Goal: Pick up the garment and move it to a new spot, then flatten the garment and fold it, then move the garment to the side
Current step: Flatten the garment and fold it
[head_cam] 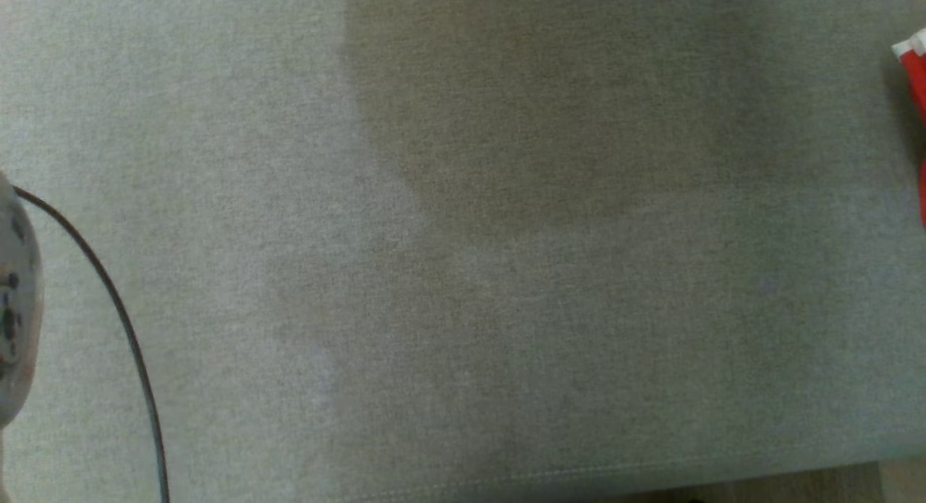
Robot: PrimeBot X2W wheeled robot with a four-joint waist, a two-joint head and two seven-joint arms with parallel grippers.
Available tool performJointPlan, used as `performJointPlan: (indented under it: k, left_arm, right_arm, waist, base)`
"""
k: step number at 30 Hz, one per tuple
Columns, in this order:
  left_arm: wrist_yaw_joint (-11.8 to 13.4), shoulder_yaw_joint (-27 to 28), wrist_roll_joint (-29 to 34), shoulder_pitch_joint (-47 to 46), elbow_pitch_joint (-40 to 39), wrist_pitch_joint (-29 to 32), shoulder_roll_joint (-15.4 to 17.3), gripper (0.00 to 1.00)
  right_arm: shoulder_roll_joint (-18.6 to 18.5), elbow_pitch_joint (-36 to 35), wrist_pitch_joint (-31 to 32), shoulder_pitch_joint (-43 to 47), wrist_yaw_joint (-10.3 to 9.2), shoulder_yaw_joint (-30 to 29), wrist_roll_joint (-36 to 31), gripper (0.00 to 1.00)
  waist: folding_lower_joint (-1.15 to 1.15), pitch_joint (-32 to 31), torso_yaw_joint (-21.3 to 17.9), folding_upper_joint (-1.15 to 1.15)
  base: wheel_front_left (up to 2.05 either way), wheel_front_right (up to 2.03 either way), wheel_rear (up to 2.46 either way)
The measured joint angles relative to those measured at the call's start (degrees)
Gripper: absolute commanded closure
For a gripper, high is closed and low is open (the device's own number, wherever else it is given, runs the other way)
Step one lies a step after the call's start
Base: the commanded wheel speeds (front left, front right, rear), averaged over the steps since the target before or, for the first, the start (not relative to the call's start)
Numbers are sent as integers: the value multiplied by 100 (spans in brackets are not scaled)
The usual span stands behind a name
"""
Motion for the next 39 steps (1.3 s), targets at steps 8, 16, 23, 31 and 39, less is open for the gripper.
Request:
performJointPlan:
  k: [8,16,23,31,39]
  left_arm:
    - [-374,138,118,380,24,-42,-265,100]
    - [-644,122,253,2643,104,-40,-411,100]
    - [-793,-443,412,4237,143,-40,-253,100]
    - [-835,-1391,104,5625,-66,-14,124,100]
    - [-835,-1929,-394,6372,-850,420,679,100]
  right_arm:
    - [89,783,-192,174,0,355,326,100]
    - [8,1441,200,1662,0,1325,1151,100]
    - [-509,1037,1033,2747,0,2453,2053,100]
    - [-1288,283,1663,3679,1,3453,2875,100]
    - [-1830,-292,1985,4028,0,4102,3441,100]
  waist:
    - [-2,75,163,0]
    - [-1,-202,372,0]
    - [-2,-701,495,0]
    - [-2,-1284,561,0]
    - [-2,-1690,607,1]
  base:
    - [0,0,0]
    - [0,0,0]
    - [0,0,0]
    - [0,0,0]
    - [0,0,0]
